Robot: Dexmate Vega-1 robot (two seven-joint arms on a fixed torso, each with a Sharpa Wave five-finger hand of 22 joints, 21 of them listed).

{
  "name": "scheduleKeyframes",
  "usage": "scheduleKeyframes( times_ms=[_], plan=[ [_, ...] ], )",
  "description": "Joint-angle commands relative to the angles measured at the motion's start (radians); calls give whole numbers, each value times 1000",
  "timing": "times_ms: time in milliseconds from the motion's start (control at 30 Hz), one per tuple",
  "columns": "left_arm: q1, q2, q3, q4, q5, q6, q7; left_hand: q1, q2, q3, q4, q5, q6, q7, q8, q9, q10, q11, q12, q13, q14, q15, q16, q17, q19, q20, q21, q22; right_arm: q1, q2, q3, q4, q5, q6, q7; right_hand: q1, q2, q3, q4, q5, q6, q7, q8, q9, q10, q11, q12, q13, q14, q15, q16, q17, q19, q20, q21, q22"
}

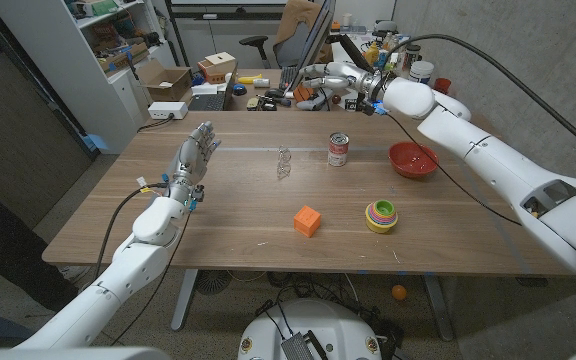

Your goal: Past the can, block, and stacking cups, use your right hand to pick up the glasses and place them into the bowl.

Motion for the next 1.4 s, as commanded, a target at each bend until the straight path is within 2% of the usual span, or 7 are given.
scheduleKeyframes(
  times_ms=[33,467,867,1000,1067,1200,1400],
  plan=[
    [-6,-4,-1,20,-10,-12,-13,5,116,6,0,3,4,3,-3,6,8,-1,-1,3,4,-2,0,3,3,1,1,5,103,72,-83,105,-125,61,-11,15,-3,4,-11,0,-5,-4,-5,6,-9,-3,-3,3,-4,-5,-3,5,-3,-8,-3,4],
    [0,-9,1,23,-9,-23,-13,5,115,6,0,3,5,4,-4,6,8,-1,-3,3,6,-2,-2,3,4,1,0,5,165,91,-144,105,-278,92,-30,47,-17,10,-29,4,-42,-12,-13,6,-32,-20,-9,4,-17,-18,-7,3,-6,-36,-5,3],
    [18,-14,-2,20,-10,-39,-10,5,115,5,1,3,7,4,-5,6,10,-1,-4,3,7,-2,-3,3,5,2,-1,6,221,97,-205,66,-461,72,-36,112,-30,35,-43,11,-79,12,-13,7,-68,-27,-14,6,-47,-44,-13,3,-13,-60,-9,1],
    [25,-13,-5,14,-9,-42,-4,5,115,5,1,3,7,4,-5,6,10,-1,-4,3,8,-2,-3,3,6,2,-1,6,232,95,-225,52,-535,67,-58,135,-36,45,-44,13,-95,9,-14,8,-87,-31,-16,6,-57,-49,-14,2,-18,-63,-12,0],
    [30,-11,-7,10,-7,-43,-2,5,115,5,1,3,8,4,-5,6,11,-1,-4,3,8,-2,-3,3,6,2,-2,6,241,89,-249,34,-625,55,-95,150,-41,52,-45,15,-105,6,-14,8,-98,-40,-17,7,-65,-51,-15,2,-20,-66,-12,0],
    [36,-7,-10,1,-5,-41,3,5,115,5,1,4,8,4,-5,6,11,-2,-5,3,8,-2,-4,4,5,2,-2,6,251,86,-277,21,-722,40,-128,182,-55,65,-44,16,-136,-3,-16,9,-127,-45,-19,8,-81,-53,-16,3,-26,-68,-14,0],
    [38,-4,-12,-8,-2,-35,8,4,115,5,1,4,9,4,-6,6,12,-2,-5,3,9,-4,-5,4,6,2,-2,6,261,85,-306,19,-822,24,-161,201,-64,74,-43,17,-158,-6,-18,9,-144,-55,-19,8,-93,-59,-16,3,-30,-70,-15,-1]
  ],
)
